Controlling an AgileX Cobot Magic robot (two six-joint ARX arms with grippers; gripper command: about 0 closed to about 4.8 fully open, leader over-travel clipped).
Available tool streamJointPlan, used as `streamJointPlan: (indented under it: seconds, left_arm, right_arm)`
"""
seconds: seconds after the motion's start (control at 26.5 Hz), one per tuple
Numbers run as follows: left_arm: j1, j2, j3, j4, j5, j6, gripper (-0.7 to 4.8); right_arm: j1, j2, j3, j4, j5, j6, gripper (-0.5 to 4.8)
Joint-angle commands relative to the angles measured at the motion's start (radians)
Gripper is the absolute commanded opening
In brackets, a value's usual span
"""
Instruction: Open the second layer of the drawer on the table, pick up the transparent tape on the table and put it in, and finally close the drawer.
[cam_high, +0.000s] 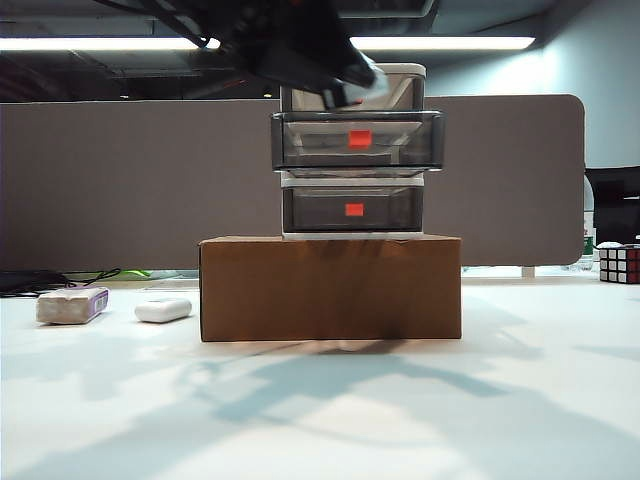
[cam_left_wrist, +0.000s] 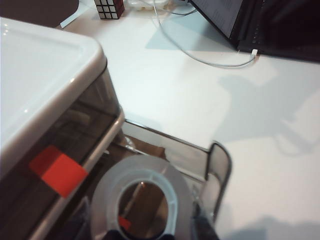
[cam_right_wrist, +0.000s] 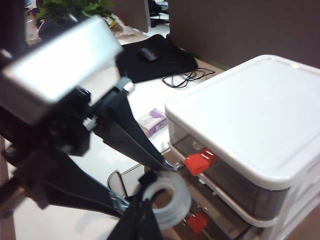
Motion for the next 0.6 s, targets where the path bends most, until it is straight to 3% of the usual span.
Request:
streamJointPlan:
  seconds: [0.04, 0.08, 0.19, 0.34, 0.53, 0.6]
  left_arm:
    - [0.001, 0.010, 0.006, 0.010, -0.008, 0.005, 2.03]
    - [0.001, 0.010, 0.006, 0.009, -0.014, 0.005, 2.69]
    - [0.002, 0.009, 0.009, 0.010, -0.022, 0.005, 3.49]
    - [0.002, 0.003, 0.018, 0.001, -0.022, -0.012, 3.43]
    - [-0.018, -0.127, 0.030, -0.254, -0.021, -0.043, 0.16]
    - [-0.024, -0.162, 0.029, -0.364, -0.016, -0.031, -0.06]
  right_arm:
    - [-0.001, -0.011, 0.003, 0.009, 0.008, 0.000, -0.05]
    - [-0.002, -0.015, 0.003, 0.010, 0.008, 0.000, -0.05]
    - [-0.002, -0.020, 0.004, 0.012, 0.008, 0.000, -0.05]
    - [-0.002, -0.020, 0.004, 0.011, 0.008, 0.000, -0.05]
    - [-0.002, -0.018, 0.004, 0.066, 0.015, 0.000, -0.05]
    - [-0.002, -0.016, 0.005, 0.113, 0.061, 0.000, -0.05]
